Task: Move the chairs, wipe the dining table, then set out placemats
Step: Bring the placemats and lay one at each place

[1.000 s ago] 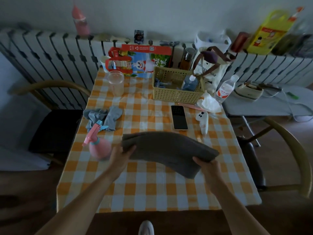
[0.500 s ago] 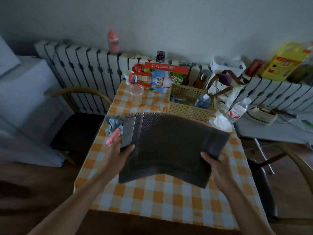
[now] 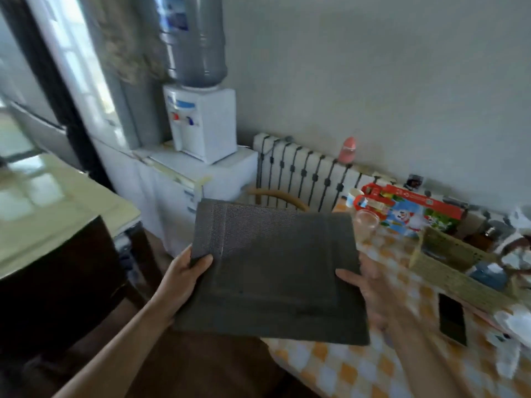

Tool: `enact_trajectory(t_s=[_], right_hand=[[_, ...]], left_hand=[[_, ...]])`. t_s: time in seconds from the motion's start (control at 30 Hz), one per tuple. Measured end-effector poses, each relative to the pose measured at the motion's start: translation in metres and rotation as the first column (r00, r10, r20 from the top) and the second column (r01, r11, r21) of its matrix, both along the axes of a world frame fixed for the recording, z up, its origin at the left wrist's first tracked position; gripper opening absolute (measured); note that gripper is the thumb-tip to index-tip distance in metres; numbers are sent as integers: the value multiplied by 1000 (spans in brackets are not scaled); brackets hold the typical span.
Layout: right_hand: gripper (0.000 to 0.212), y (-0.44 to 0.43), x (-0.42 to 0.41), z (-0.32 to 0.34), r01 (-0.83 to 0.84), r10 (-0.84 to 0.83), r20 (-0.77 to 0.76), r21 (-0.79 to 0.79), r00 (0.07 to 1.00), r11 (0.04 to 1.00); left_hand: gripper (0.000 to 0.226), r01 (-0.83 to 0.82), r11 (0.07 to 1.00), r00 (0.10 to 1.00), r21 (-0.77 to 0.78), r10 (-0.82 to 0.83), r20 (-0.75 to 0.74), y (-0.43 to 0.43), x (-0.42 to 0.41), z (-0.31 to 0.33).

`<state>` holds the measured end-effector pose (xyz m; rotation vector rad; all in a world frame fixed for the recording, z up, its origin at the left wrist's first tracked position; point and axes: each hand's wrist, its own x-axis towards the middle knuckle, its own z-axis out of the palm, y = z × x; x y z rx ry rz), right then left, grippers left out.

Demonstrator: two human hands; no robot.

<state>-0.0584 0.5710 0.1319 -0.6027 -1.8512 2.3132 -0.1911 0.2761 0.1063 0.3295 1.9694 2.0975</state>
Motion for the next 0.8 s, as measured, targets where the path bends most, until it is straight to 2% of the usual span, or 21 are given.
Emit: enact_trajectory(t_s=[0.13, 0.3, 0.53, 0.63, 0.73, 0.8], right_hand=[[25, -92, -59, 17, -85, 86, -10, 92, 996, 992], [35, -202, -112, 26, -235, 243, -28, 158, 970, 959], [29, -326, -172, 28, -420, 422, 5, 113, 906, 900], [30, -374, -204, 22, -524, 525, 3, 54, 851, 850], [25, -422, -236, 16, -650, 650, -6, 5, 760, 760], [34, -453, -261, 10, -713, 713, -12, -7, 701, 701]], left_hand=[[27, -191, 980, 982, 52, 191, 2, -104, -5, 18], [22, -358, 933, 932, 24, 359, -42, -224, -6, 21], [21, -591, 806, 806, 17, 591, 15, -343, 11, 16], [23, -665, 747, 747, 23, 663, 58, -387, 15, 14], [26, -744, 668, 666, 11, 741, 87, -427, 11, 9], [28, -791, 612, 610, 12, 786, 100, -454, 1, 3]])
